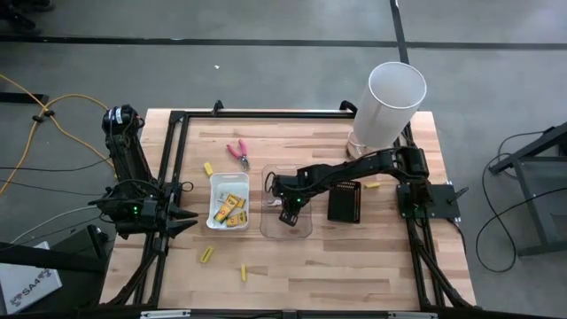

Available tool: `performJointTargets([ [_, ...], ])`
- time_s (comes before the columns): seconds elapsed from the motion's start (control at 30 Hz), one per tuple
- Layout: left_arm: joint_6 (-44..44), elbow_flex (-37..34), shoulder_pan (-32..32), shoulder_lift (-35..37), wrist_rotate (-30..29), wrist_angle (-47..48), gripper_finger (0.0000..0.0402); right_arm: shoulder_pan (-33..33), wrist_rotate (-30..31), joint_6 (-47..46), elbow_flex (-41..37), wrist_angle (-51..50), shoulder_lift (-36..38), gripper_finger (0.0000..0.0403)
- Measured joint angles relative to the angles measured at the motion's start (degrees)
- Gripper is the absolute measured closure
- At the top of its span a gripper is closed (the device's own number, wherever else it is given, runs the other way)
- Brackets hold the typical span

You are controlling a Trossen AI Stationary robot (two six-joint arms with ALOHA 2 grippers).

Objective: Pick & Place School Supplies
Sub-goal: Put the pink punch plier into the transparent bin

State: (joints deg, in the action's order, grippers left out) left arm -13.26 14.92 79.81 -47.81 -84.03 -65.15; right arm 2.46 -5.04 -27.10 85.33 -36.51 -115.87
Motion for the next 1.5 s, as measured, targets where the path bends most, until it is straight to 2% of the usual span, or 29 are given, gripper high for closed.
performJointTargets([
  [0.17, 0.00, 0.00, 0.00, 0.00, 0.00, 0.01, 0.0321, 0.00, 0.10, 0.32, -0.01, 0.00, 0.02, 0.0327],
  [0.47, 0.00, 0.00, -0.01, 0.00, 0.00, 0.01, 0.0321, 0.00, 0.11, 0.25, -0.01, 0.00, 0.04, 0.0269],
  [0.67, 0.00, 0.00, 0.00, 0.00, 0.00, 0.01, 0.0321, -0.02, -0.94, 0.28, 0.01, 0.45, 0.04, 0.0248],
  [1.1, -1.55, 0.00, -0.02, 0.02, -1.79, 0.64, 0.0321, -0.80, -6.99, 0.36, 0.03, 1.62, 1.14, 0.0245],
  [1.5, -8.87, 0.20, -3.79, 1.31, -1.85, -1.74, 0.0321, -2.69, -6.96, 3.22, 0.18, 5.24, 9.96, 0.0245],
])
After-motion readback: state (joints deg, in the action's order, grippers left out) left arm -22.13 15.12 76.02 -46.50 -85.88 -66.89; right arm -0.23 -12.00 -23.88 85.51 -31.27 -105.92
